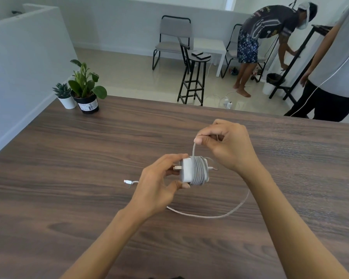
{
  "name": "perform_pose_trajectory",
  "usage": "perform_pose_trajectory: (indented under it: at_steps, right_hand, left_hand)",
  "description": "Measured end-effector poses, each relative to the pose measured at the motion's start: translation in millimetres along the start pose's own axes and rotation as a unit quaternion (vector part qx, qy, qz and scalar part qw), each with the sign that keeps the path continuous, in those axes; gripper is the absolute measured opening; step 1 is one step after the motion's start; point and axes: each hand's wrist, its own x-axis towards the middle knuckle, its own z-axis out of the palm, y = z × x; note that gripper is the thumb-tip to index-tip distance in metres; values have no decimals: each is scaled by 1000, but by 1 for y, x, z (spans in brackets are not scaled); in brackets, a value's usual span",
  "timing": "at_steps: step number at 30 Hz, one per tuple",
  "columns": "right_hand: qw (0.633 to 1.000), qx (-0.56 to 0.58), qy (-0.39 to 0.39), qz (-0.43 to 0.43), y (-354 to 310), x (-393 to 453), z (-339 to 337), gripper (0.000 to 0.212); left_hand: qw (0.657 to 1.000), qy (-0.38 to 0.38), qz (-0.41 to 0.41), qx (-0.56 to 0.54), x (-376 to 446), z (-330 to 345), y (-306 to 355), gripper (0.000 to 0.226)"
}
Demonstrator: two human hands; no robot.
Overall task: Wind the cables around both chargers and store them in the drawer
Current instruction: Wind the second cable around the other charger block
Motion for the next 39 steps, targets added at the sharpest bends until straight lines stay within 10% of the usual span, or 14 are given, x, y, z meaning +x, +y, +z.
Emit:
perform_pose_trajectory:
  at_steps: [21,39]
  right_hand:
    - [957,220,-46,186,24,-40,57,10]
    - [994,-12,-99,-32,-28,-67,12,12]
  left_hand:
    - [992,98,-11,-74,8,-23,17,60]
    - [985,125,-106,-44,27,-16,-9,53]
